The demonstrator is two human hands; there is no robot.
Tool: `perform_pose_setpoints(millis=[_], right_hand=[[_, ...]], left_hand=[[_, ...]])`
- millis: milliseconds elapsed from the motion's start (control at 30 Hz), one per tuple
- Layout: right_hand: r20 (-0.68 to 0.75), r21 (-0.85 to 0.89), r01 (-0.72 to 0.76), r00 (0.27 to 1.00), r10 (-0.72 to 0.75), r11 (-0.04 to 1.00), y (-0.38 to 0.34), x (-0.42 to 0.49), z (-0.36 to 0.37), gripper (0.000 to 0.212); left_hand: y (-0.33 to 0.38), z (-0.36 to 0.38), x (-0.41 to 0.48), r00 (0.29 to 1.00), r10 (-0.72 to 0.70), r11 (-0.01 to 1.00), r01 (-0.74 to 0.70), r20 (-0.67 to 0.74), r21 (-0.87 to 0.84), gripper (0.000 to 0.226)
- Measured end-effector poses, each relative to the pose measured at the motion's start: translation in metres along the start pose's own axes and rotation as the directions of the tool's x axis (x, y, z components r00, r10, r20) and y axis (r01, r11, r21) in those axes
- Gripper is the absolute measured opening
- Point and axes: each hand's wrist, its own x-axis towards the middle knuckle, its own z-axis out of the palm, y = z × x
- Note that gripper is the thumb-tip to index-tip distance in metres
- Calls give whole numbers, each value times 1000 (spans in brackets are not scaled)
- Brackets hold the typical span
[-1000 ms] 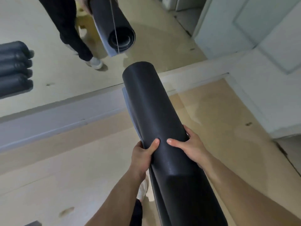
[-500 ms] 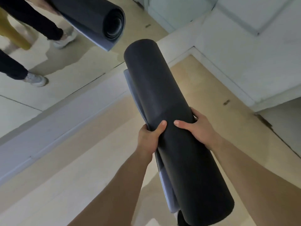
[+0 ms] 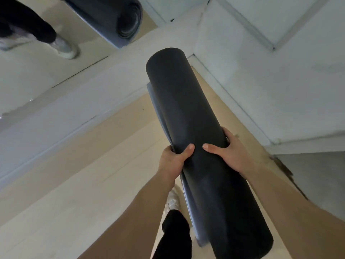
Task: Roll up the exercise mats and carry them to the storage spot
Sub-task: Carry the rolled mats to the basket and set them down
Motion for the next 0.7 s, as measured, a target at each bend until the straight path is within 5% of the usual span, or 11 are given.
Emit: perform_pose_setpoints(millis=[333,500,700], right_hand=[[61,-135,-56,996,65,989,75,217,-80,77],[72,-189,-37,996,51,981,121,319,-94,69],[-1,-511,83,995,-98,856,153,395,-90,92]], left_hand=[[-20,114,203,997,-65,997,64,-39,-33,50],[-51,156,300,990,-75,995,66,-121,-73,56],[-60,212,371,948,53,998,-38,-313,55,47]])
